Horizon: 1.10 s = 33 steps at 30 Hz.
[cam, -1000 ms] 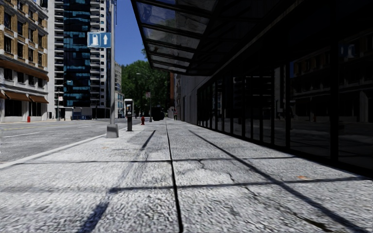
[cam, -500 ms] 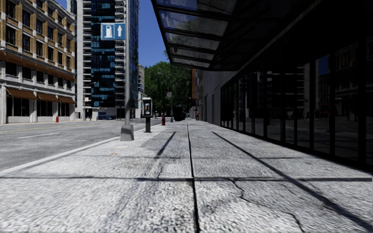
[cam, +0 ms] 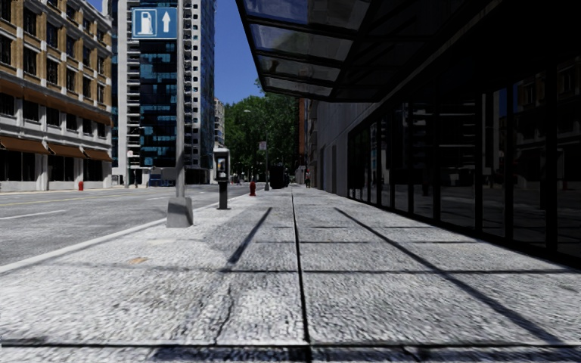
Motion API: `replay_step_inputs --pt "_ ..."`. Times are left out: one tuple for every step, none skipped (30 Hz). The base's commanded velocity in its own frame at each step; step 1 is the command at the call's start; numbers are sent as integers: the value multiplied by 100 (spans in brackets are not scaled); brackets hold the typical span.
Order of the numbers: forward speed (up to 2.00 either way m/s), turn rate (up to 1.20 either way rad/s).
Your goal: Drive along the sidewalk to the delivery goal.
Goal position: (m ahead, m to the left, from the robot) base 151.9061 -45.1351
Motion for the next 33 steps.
replay_step_inputs --pt "200 0" --pt "200 0" --pt "200 0" --pt "200 0" --pt "200 0" --pt "200 0" --pt "200 0" --pt "200 0" --pt "200 0" --pt "200 0" --pt "200 0" --pt "200 0" --pt "200 0" --pt "200 0" --pt "200 0" --pt "200 0" --pt "200 0" --pt "200 0" --pt "200 0" --pt "200 0" --pt "200 0" --pt "200 0" --pt "200 0" --pt "200 0" --pt "200 0" --pt "200 0" --pt "200 0" --pt "200 0" --pt "200 0" --pt "200 0" --pt "200 0" --pt "200 0" --pt "200 0"
